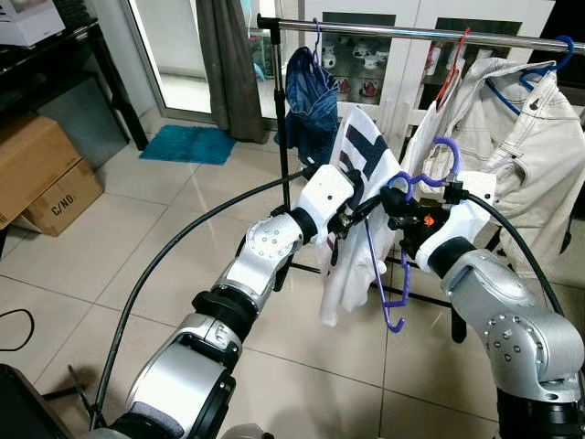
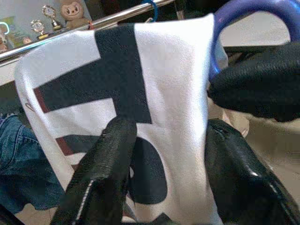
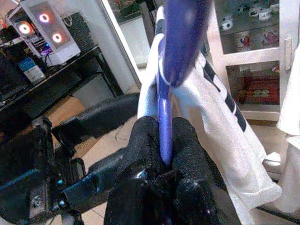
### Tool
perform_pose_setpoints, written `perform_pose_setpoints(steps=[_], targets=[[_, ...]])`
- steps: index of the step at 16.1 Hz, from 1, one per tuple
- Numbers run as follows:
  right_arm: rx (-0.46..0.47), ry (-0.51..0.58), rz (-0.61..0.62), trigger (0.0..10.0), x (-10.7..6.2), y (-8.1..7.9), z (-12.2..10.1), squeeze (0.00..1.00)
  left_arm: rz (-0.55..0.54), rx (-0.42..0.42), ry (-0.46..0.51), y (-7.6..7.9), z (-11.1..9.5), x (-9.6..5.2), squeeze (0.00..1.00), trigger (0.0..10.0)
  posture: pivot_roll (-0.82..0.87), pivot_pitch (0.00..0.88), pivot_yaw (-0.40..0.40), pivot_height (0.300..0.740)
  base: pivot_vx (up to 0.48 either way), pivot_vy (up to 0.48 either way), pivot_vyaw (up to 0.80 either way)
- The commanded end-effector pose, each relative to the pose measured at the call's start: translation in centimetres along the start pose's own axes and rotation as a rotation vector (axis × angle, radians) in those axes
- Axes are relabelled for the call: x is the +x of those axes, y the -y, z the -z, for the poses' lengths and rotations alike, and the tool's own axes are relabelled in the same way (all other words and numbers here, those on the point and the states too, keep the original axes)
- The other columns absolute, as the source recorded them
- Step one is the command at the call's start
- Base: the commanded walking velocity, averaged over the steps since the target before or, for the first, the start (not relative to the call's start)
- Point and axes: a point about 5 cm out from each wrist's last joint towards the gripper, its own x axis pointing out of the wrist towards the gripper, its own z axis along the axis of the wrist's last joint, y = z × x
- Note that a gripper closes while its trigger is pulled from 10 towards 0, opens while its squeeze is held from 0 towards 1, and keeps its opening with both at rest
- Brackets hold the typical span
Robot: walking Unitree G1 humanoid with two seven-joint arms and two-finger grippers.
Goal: Hang hanger
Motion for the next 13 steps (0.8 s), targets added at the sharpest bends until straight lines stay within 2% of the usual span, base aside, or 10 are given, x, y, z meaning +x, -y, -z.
perform_pose_setpoints(steps=[1,5,13], targets=[[0.007,0.041,-0.017,10.0,-0.13,-0.22,-0.87,0.00,0.004,0.030,0.007,-0.12,-0.38,0.31,0.00,0.0,0.06,0.000,0.083,0.740,0.000,0.000,0.00],[0.012,0.045,-0.028,10.0,0.05,-0.24,-1.09,0.00,-0.038,0.008,-0.015,-0.63,-0.07,0.38,0.00,0.0,0.06,0.000,0.078,0.740,0.000,0.000,0.00],[0.021,0.051,-0.030,10.0,-0.09,-0.32,-1.17,0.00,-0.018,0.037,-0.058,-0.85,-0.07,1.05,0.00,0.0,0.05,0.000,0.085,0.740,0.000,0.000,0.00]])
